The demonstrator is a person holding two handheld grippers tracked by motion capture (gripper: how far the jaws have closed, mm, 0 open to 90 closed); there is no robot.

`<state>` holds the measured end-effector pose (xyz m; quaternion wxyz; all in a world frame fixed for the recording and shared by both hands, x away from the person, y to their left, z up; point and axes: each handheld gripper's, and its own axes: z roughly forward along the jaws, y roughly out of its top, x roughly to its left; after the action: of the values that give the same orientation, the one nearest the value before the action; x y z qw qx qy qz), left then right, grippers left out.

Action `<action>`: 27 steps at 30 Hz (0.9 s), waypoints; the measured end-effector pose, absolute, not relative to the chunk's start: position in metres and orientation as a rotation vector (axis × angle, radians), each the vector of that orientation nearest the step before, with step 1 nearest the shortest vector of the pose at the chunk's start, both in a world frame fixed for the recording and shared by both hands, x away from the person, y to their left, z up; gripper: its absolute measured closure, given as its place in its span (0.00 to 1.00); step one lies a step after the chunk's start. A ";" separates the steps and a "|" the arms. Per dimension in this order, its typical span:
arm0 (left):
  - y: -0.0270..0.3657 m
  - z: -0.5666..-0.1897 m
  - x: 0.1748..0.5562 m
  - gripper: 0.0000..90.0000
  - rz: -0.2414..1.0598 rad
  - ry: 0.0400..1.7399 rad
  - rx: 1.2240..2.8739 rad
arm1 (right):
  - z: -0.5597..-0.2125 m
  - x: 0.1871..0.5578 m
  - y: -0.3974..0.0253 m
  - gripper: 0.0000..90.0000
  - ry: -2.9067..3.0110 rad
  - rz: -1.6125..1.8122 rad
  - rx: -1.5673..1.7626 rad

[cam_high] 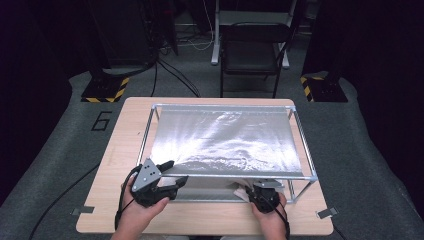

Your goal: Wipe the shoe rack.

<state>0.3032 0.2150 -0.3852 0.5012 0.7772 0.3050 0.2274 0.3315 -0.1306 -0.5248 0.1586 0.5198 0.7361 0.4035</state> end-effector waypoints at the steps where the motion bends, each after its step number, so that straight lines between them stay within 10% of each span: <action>1: 0.215 -0.385 0.303 0.39 0.554 0.737 1.877 | -0.526 0.333 -0.138 0.86 2.099 1.156 1.450; 27: 0.215 -0.385 0.304 0.39 0.550 0.738 1.878 | -0.524 0.337 -0.120 0.86 2.164 1.088 1.326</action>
<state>0.3042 0.2148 -0.3854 0.5014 0.7769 0.3054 0.2276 0.3368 -0.1198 -0.5240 0.1891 0.4714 0.7696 0.3869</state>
